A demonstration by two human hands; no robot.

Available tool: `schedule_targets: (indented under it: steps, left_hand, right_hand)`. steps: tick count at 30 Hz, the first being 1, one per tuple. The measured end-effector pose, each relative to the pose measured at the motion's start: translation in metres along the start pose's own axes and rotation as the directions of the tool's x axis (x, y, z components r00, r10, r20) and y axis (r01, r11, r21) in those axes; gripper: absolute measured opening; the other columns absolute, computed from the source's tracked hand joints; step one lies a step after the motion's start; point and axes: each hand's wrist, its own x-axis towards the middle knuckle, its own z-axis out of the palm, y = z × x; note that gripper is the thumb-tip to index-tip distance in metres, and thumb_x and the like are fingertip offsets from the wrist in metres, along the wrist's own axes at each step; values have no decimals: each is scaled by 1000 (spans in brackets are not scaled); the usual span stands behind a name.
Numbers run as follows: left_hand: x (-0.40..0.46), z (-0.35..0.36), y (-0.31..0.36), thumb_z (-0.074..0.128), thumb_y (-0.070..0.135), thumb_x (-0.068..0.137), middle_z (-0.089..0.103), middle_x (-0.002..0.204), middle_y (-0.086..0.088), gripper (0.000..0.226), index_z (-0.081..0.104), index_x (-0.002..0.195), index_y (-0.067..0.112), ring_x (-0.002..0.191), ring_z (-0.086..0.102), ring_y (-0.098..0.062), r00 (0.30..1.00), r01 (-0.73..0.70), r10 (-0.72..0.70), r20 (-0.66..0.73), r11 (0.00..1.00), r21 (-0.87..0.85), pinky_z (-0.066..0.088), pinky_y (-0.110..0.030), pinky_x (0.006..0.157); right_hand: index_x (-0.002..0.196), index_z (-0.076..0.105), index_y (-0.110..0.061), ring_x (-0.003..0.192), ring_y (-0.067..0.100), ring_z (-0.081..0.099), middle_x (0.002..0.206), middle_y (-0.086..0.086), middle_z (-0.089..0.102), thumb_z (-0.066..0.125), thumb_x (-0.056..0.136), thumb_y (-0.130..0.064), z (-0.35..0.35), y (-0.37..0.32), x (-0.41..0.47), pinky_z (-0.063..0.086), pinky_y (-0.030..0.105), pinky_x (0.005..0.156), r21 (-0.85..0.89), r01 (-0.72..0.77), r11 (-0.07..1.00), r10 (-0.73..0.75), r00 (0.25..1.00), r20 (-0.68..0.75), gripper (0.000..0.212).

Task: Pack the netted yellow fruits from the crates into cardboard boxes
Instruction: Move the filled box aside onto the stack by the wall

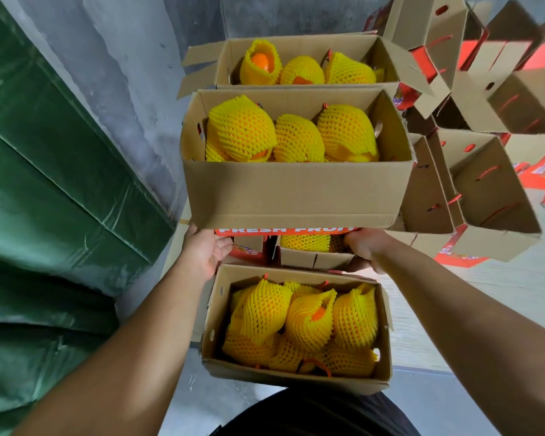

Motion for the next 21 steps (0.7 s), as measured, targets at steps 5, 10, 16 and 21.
schedule_targets:
  steps: [5, 10, 16, 21]
  left_hand:
    - [9, 4, 3, 39, 9, 111, 56, 144, -26, 48, 31, 158, 8, 130, 60, -39, 1000, 10, -10, -5, 999, -36, 44, -55, 112]
    - [13, 10, 4, 35, 9, 111, 56, 144, -27, 46, 32, 157, 7, 131, 58, -41, 999, 19, -21, -30, 998, -55, 43, -56, 112]
    - [5, 10, 13, 39, 17, 112, 54, 148, -24, 47, 31, 158, 9, 137, 54, -38, 998, 19, -22, 53, 998, 55, 38, -54, 117]
    - [-42, -1, 8, 36, 49, 110, 51, 155, -7, 47, 42, 149, 24, 143, 47, -29, 991, -74, 39, 129, 958, 278, 33, -43, 114]
  right_hand:
    - [111, 57, -6, 51, 30, 70, 84, 9, 60, 43, 104, -10, 1, -7, 3, 58, 32, 43, -20, -7, 1000, 7, 1000, -20, 16]
    - [113, 59, -5, 58, 35, 72, 88, 17, 66, 41, 103, -14, 1, -12, 6, 64, 41, 60, -41, -30, 999, 29, 999, -13, 21]
    - [112, 58, -7, 71, 39, 73, 94, 16, 66, 47, 105, -13, -2, -15, 2, 61, 40, 47, 24, 7, 1000, -6, 999, -47, 13]
    - [110, 66, -16, 85, 24, 67, 99, 9, 70, 55, 97, -8, 3, 5, -11, 60, 38, 70, 237, 177, 955, -165, 984, -69, 19]
